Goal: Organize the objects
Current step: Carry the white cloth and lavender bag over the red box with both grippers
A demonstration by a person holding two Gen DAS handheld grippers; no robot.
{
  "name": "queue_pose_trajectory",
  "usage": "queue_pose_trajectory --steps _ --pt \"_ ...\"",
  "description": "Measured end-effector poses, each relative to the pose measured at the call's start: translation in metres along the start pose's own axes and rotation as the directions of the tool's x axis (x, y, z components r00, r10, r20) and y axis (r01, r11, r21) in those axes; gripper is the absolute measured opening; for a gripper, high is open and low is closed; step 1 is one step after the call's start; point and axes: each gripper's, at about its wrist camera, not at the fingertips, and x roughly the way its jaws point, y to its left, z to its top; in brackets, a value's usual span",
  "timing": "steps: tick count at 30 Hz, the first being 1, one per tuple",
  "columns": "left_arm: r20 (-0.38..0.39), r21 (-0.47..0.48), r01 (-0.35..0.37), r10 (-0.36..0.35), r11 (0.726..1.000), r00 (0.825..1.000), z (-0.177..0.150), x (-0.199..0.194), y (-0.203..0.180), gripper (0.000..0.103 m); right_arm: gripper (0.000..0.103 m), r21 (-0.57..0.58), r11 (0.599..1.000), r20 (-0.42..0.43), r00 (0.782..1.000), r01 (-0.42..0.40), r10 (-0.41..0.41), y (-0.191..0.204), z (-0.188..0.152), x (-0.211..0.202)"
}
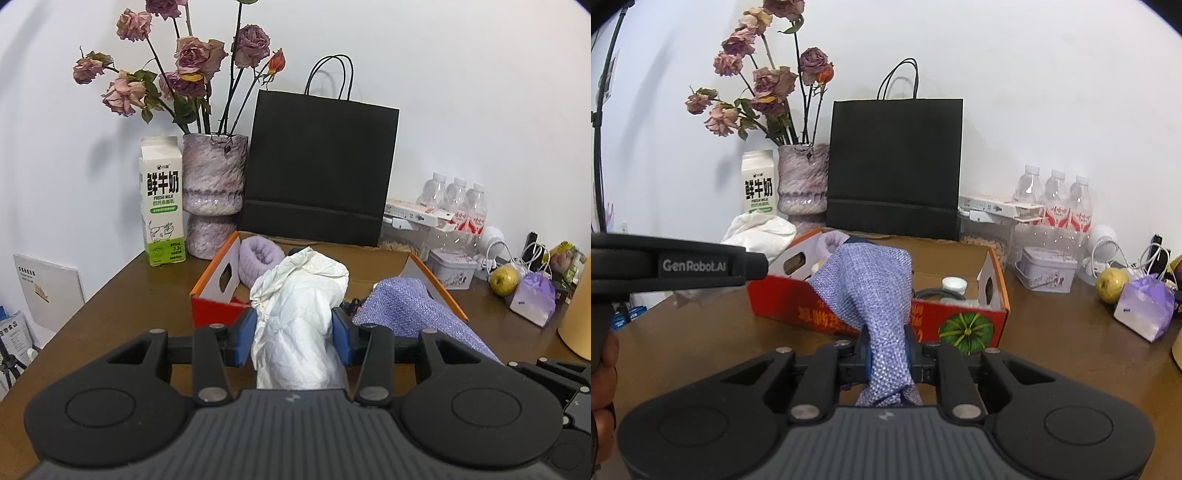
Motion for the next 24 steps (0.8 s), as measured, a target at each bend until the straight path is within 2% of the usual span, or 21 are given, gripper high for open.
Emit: queue_pose_trajectory --steps 13,24 --pt "0.032 -0.049 -0.01 0.012 0.999 0.999 0.031 0.046 0.008 0.044 0.014 0.021 1.0 0.03 1.0 0.003 -0.004 -0.012 0.03 0.048" --pt "0.032 -0.044 -0.024 0.025 0.999 0.999 0.049 0.094 0.013 0.044 0.014 0.004 1.0 0.039 0.999 0.015 -0.015 -0.019 0.049 0.094"
